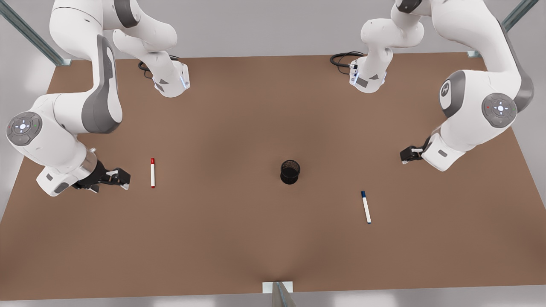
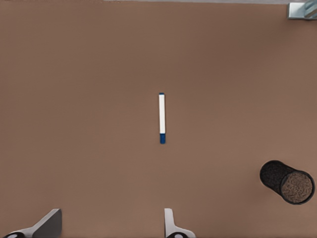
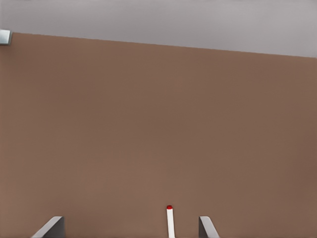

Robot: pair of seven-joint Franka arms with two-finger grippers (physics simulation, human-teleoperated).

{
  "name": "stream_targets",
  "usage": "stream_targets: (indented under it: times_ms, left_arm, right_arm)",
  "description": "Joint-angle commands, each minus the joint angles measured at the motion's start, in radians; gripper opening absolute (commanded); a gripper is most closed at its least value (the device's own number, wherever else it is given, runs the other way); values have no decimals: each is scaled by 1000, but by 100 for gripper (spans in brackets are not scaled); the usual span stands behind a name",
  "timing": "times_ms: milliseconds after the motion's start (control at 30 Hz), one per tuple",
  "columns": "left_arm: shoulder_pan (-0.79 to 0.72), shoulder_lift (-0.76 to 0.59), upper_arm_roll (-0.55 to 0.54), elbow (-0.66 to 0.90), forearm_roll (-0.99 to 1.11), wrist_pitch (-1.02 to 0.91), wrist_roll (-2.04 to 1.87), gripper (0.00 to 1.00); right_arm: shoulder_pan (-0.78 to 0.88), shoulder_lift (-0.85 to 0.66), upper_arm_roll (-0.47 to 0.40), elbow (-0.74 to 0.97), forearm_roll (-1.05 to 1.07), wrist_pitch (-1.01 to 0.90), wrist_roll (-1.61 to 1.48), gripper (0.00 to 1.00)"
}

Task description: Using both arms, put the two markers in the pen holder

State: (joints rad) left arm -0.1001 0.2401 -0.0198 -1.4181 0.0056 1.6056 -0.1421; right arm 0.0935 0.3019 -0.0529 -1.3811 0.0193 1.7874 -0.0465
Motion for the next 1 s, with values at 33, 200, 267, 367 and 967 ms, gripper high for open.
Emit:
stream_targets:
  times_ms: [33,200,267,367,967]
  left_arm:
    - [0,36,0,17,1,39,70,100]
    - [-50,338,-3,21,-12,408,-231,100]
    - [-41,395,-3,16,-19,461,-235,100]
    - [-41,458,-2,11,-21,540,-238,100]
    - [-43,665,1,88,-12,608,-228,50]
  right_arm:
    - [-3,6,-1,1,2,15,-7,100]
    - [-34,106,2,-58,1,196,-32,100]
    - [-54,143,4,-87,1,213,-32,100]
    - [-70,122,5,-223,1,288,-32,100]
    - [-66,74,19,-710,-5,592,-9,100]
